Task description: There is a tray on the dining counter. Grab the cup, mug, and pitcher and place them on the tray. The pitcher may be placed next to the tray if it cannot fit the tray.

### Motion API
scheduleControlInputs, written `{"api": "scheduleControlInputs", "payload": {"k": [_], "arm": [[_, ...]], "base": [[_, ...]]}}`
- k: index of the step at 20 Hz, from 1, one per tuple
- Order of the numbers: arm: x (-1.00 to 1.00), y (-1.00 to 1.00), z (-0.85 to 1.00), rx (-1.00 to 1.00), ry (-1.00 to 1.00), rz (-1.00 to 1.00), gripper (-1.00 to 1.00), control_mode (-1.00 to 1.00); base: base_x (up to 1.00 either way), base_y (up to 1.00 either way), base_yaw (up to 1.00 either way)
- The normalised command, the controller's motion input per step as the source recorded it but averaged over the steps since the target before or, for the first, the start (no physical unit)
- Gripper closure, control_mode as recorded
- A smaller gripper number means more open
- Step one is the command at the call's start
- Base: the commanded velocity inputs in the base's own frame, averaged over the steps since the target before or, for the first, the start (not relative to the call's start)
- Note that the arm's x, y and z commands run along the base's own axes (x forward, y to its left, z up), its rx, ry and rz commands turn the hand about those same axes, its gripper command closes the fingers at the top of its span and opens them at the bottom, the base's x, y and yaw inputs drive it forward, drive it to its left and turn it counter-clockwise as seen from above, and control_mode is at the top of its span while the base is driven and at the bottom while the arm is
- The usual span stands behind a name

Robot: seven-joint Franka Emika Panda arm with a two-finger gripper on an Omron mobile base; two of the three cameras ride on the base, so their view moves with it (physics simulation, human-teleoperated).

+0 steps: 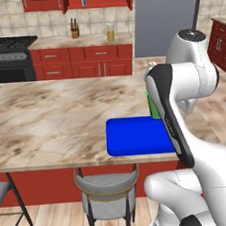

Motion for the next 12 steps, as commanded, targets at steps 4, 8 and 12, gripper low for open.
{"api": "scheduleControlInputs", "payload": {"k": [4, 8, 12], "arm": [[0.27, 0.0, -0.38, 0.0, 0.01, 0.0, 1.0, -1.0], [0.26, 0.04, -0.47, 0.0, 0.0, 0.0, 1.0, -1.0], [0.24, 0.11, -0.42, 0.0, 0.0, 0.0, 1.0, -1.0]], "base": [[0.0, 0.0, 0.0], [0.0, 0.0, 0.0], [0.0, 0.0, 0.0]]}}
